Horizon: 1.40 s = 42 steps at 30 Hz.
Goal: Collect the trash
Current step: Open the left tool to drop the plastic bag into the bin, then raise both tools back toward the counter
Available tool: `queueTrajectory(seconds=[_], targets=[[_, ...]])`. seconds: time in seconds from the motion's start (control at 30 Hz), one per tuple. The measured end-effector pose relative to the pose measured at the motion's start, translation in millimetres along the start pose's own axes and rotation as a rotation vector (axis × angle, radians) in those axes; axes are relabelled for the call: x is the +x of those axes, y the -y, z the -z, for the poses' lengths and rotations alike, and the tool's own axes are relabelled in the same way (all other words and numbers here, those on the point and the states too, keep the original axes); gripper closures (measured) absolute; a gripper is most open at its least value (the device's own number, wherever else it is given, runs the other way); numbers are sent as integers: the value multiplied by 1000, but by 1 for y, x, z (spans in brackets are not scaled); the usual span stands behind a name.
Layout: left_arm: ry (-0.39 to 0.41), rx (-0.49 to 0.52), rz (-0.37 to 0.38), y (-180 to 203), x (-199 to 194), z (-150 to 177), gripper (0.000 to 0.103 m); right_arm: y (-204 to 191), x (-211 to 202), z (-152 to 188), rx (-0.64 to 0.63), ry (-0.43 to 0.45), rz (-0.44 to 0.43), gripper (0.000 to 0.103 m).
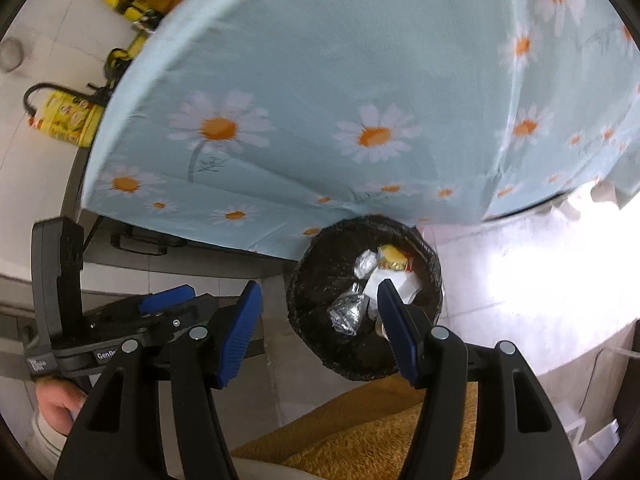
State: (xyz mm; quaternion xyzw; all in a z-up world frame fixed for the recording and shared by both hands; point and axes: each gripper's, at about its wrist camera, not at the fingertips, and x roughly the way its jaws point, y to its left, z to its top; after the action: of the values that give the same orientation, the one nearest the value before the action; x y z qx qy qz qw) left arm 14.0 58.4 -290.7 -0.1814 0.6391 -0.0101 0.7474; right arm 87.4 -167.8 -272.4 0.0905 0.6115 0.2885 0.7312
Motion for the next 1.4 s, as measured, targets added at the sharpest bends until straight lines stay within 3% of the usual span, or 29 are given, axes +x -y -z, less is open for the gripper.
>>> queueTrajectory(seconds=[0.33,0.7,1.03,1.13,1.23,1.4], targets=[[110,22,25,6,-52,-5,38,-29,-52,-7,-129,142,-4,42],[216,124,40,30,-112,-12,39,-57,-111,-26,-262,298,5,39],[365,123,23,42,-164,-46,39,-62,-147,-82,-347,384,42,36],[382,119,6,48,-172,-60,39,-58,-151,-105,-356,395,32,36],[405,109,-1,61,-184,-76,39,-55,-155,-127,-372,411,15,23],[405,98,-39,74,-185,-103,39,-48,-148,-166,-412,397,-8,23]])
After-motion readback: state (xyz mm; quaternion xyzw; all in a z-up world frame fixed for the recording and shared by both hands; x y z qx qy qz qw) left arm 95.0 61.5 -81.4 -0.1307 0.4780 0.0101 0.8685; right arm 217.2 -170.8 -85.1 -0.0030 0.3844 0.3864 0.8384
